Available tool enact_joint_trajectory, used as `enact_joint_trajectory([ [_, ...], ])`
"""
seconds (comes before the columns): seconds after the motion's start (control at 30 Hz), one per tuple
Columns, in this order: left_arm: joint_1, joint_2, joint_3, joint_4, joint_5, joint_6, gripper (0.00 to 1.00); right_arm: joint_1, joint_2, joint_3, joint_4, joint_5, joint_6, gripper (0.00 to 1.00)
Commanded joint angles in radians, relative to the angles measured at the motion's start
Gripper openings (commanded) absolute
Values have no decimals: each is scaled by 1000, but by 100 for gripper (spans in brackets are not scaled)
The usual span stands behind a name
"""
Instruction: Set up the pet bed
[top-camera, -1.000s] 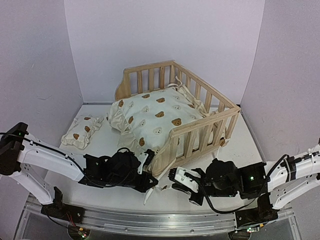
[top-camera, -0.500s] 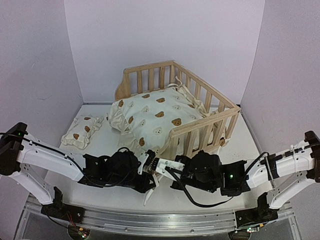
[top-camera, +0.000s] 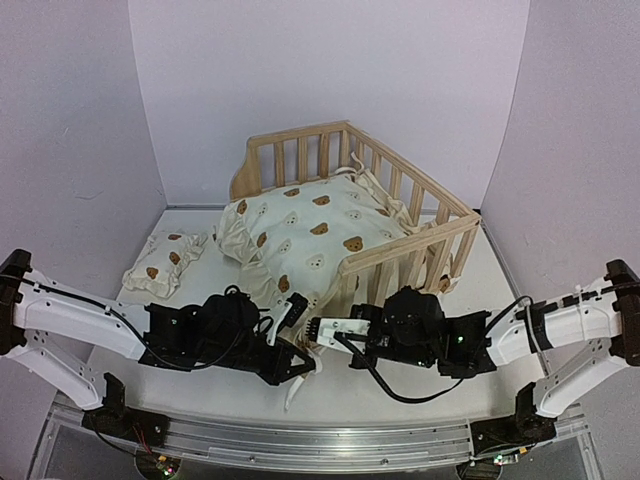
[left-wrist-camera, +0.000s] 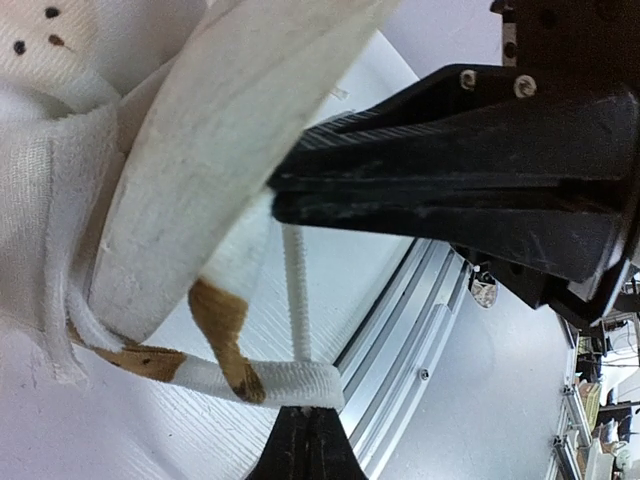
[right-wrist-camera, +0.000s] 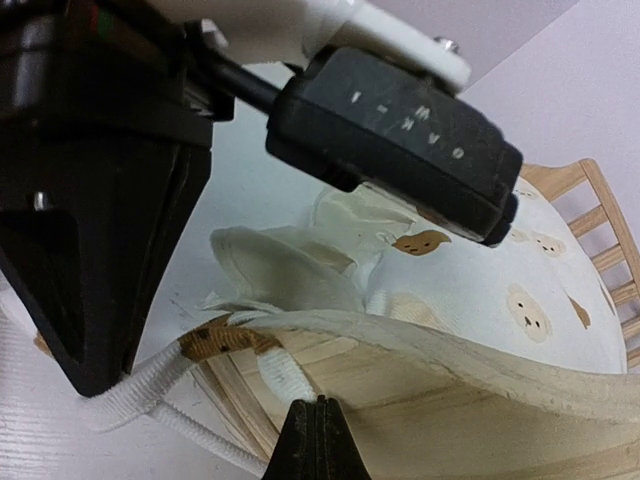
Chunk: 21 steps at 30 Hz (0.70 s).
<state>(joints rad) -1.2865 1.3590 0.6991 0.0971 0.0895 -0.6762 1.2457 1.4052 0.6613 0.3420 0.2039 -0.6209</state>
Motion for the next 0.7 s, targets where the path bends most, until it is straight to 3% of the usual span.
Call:
enact_joint_trajectory([
  [0.0,-4,-47,-11,-5,53,45,0,-6,-1,98,-178,-57,-97,0],
  [0.1,-4,-57,-13,-5,59,52,0,-6,28,158,-292,-77,-171,0],
  [0.37,-4,-74,-27,-17,13,44,0,-7,202,446,-793,-62,-253,0],
  [0.67,-2,-133,-81,-9,-59,21,0,-40,245,534,-957,-120,-182,1],
])
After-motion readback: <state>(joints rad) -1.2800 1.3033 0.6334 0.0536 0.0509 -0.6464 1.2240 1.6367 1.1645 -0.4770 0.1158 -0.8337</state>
